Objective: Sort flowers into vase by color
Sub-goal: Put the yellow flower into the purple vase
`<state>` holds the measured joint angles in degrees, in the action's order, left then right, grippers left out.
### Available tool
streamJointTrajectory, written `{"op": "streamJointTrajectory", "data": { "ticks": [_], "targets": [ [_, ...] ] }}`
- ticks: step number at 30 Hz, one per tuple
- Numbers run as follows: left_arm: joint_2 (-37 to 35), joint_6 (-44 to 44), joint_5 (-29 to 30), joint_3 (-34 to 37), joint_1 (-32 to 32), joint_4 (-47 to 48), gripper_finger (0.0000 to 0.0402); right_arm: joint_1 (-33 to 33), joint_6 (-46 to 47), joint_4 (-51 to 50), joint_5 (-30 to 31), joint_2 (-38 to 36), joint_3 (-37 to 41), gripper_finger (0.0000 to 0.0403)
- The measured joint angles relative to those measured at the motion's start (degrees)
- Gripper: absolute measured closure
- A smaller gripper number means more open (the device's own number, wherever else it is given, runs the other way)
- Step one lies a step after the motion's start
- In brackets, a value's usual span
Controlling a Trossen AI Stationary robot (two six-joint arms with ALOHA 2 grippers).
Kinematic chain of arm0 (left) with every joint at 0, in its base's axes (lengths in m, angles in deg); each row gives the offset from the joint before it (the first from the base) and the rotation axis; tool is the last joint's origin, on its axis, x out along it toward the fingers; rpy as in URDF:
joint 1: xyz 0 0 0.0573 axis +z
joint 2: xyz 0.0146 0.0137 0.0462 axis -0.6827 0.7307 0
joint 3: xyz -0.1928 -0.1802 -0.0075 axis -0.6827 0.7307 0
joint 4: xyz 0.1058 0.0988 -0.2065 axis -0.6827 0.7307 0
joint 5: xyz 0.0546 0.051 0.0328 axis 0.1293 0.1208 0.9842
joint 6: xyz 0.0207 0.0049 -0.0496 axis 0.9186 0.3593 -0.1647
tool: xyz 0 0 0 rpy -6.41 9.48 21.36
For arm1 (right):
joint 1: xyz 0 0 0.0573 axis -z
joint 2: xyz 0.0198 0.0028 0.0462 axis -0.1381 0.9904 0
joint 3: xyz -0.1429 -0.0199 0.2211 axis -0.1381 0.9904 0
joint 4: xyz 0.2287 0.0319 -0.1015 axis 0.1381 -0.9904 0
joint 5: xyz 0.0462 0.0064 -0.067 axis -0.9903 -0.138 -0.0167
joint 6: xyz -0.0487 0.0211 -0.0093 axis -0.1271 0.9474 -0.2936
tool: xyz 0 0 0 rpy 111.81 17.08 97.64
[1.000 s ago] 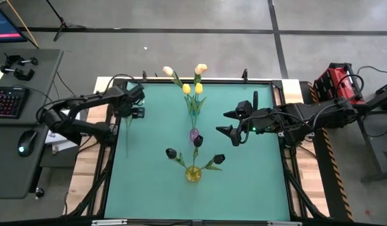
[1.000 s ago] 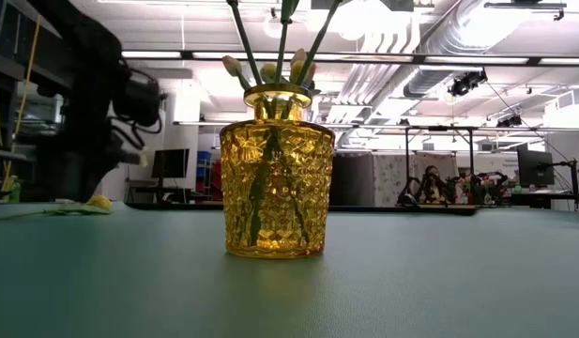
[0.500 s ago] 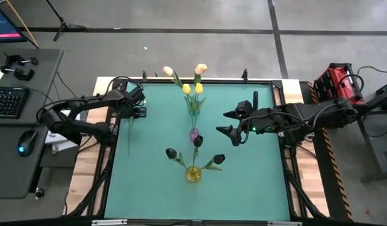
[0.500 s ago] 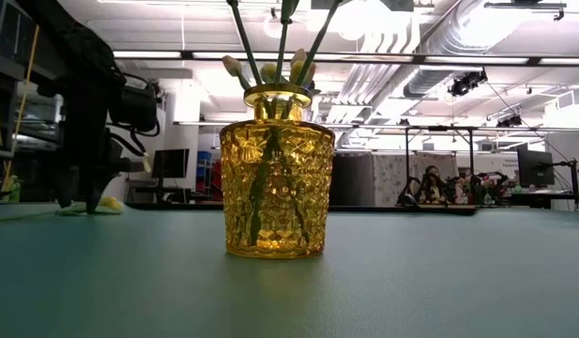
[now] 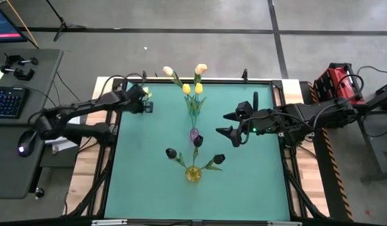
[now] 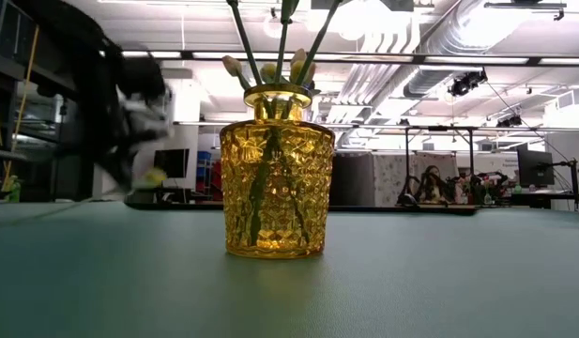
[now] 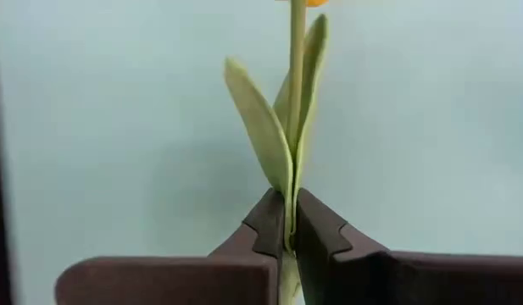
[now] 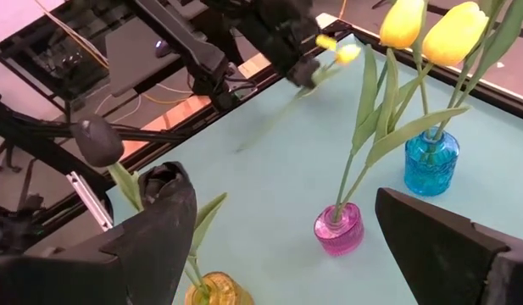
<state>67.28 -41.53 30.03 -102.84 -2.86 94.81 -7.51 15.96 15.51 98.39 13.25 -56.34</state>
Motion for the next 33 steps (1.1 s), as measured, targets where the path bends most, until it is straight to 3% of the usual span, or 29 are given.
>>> {"op": "streamJointTrajectory", "data": {
  "ticks": [9,14,20,24,28,33],
  "targets": [
    [-20.65,3.81,8.95,-0.22,-15.97,-16.94,0.0401,-0.01,0.3,0.7,-0.54,0.0,0.0,0.0052],
    [-25.08,8.4,15.33,-0.25,-28.89,-33.11,0.0401,-0.01,1.14,0.7,-0.56,0.0,0.0,0.0052],
    [-22.26,20.66,23.31,-0.29,-43.87,-51.78,0.0401,0.07,1.5,0.7,-0.58,0.0,0.0,0.0052],
    [-17.28,32.03,23.85,-0.29,-49.5,-65.54,0.0401,0.07,1.5,0.7,-0.56,0.0,0.0,0.0052],
    [-10.6,40.85,23.44,-0.31,-50.13,-75.73,0.0401,0.07,1.95,0.7,-0.56,0.0,0.0,0.0052],
    [-1.97,39.52,18.32,-0.31,-45.86,-82.74,0.0401,0.07,2.82,0.71,-0.54,0.0,0.0,0.0052]
  ]
}}
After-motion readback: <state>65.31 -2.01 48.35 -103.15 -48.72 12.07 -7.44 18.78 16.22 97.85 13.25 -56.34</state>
